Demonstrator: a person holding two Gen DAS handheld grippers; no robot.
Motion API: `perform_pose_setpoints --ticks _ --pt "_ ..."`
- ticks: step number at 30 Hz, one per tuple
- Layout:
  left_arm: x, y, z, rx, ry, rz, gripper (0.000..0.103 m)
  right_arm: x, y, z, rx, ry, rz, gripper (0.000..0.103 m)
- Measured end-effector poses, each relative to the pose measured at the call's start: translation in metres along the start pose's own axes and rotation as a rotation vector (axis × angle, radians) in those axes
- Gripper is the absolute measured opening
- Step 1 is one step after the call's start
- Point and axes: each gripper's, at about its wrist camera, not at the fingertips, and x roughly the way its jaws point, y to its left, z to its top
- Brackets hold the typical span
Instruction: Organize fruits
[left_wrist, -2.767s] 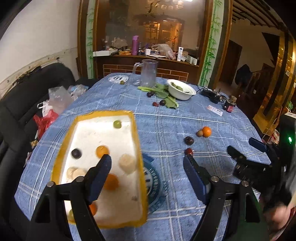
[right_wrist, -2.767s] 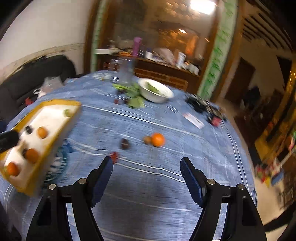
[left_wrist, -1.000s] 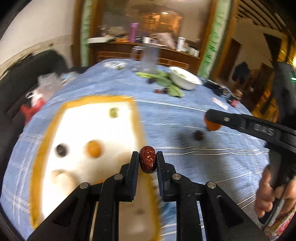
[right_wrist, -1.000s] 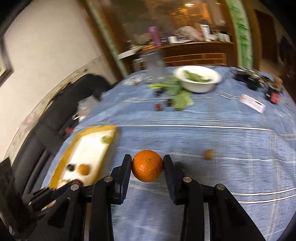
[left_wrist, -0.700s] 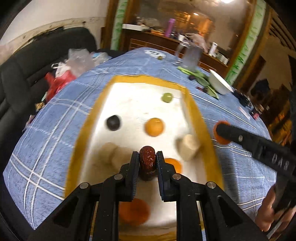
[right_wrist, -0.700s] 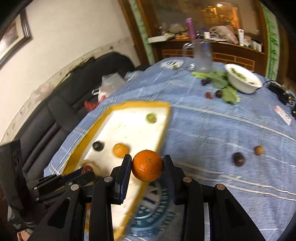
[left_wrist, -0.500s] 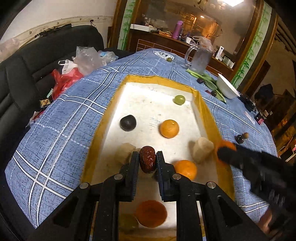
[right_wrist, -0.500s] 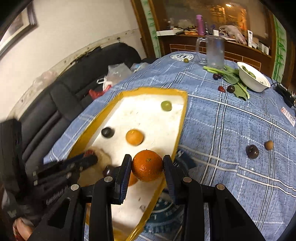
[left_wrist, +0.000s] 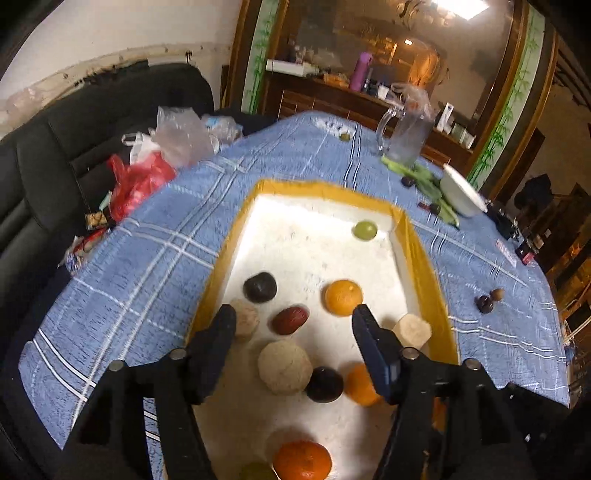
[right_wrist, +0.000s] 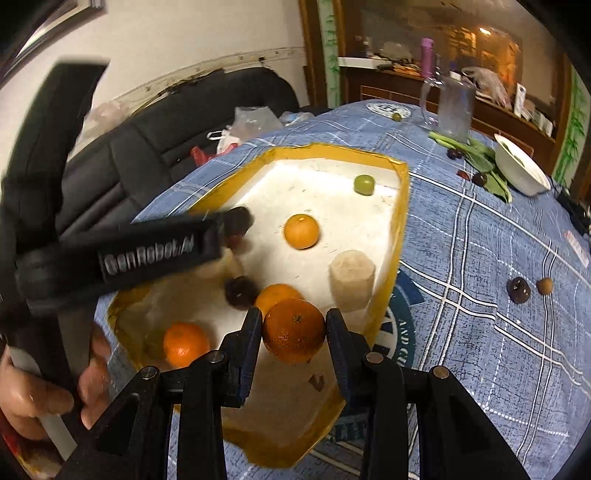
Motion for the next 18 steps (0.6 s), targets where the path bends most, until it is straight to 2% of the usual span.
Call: perform_pose_setpoints --ticks 1,3,5,10,12,14,18 --pt "-0.003 -0.001 0.000 0.002 -0.003 -0.004 0.069 -0.002 0.002 -0.001 -0.010 -0.004 -0.005 0.040" --pt "-0.009 -0.005 0.000 0.008 -0.007 -0.008 0.071 -0.009 0.006 -0.006 -0.017 -0.020 -0.004 0.049" --pt "-0.016 -0.011 -0.003 0.029 -0.017 0.002 0.072 -0.017 0.005 -0.009 -0.002 -0.043 0.002 0.063" --pt "-0.037 -0.029 -0.014 0.082 -0.062 0.064 0.081 -0.041 -0.001 -0.019 0.050 -0.092 0.002 0.064" --pt "-0.044 -0.037 -0.018 0.107 -0.079 0.084 0.082 -0.050 -0.004 -0.024 0.079 -0.107 -0.001 0.067" --pt "-0.052 -0.046 -0.022 0.135 -0.092 0.090 0.083 -0.057 -0.008 -0.029 0.111 -0.119 -0.007 0.071" --pt "-0.064 -0.060 -0.027 0.174 -0.101 0.070 0.084 -0.066 -0.017 -0.039 0.157 -0.126 -0.018 0.071"
